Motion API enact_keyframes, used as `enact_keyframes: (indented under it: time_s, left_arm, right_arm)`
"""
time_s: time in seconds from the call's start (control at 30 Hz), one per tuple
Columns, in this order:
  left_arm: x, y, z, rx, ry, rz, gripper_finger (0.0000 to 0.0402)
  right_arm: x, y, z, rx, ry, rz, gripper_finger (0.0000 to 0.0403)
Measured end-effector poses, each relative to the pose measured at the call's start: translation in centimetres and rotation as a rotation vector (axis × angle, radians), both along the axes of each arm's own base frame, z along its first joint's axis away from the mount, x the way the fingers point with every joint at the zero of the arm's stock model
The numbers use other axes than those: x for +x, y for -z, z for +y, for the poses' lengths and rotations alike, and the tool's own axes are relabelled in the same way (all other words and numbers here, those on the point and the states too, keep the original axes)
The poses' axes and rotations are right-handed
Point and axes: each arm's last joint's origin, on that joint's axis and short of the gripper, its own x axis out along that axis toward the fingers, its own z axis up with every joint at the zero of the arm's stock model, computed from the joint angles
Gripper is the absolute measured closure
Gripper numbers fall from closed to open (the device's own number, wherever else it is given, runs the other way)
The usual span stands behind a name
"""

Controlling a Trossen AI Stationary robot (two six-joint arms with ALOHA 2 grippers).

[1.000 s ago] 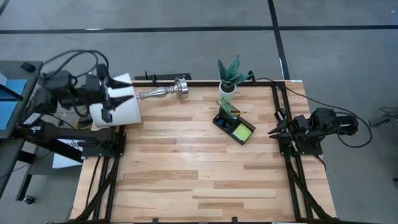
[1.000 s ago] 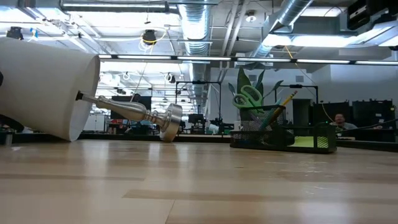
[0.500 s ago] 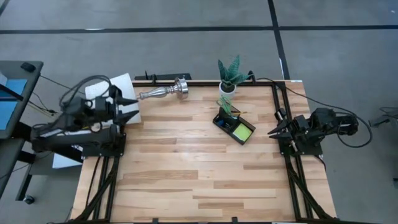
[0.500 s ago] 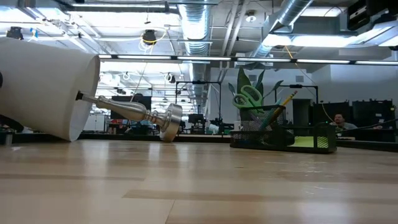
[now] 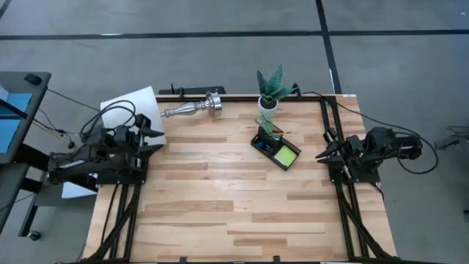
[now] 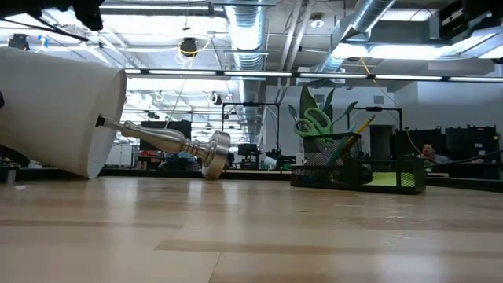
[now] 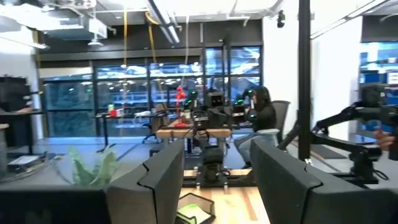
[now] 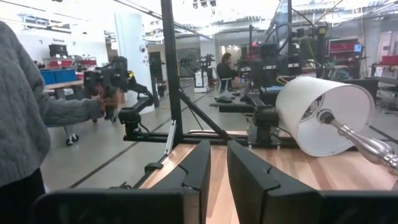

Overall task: Pick and place office supplies into organizer
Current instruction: Return to Home Position

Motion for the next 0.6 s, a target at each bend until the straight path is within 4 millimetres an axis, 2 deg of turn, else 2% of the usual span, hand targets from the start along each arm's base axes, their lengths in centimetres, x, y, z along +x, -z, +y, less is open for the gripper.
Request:
enact_keyframes:
  time_s: [0.23,0.47,0.6]
  left_arm:
    - [1.0,2.3,0.0,0.026,0.065,-0.052,0.0226]
    - [2.1,6.0,0.3,0.024,0.060,-0.166,0.0226]
    - [2.3,6.5,0.3,0.014,0.061,-0.136,0.0226]
  right_arm:
    - [0.0,0.0,0.0,-0.001,0.000,-0.001,0.0355]
    - [0.0,0.0,0.0,-0.001,0.000,-0.001,0.0355]
    - [0.0,0.0,0.0,-0.001,0.000,-0.001,0.0355]
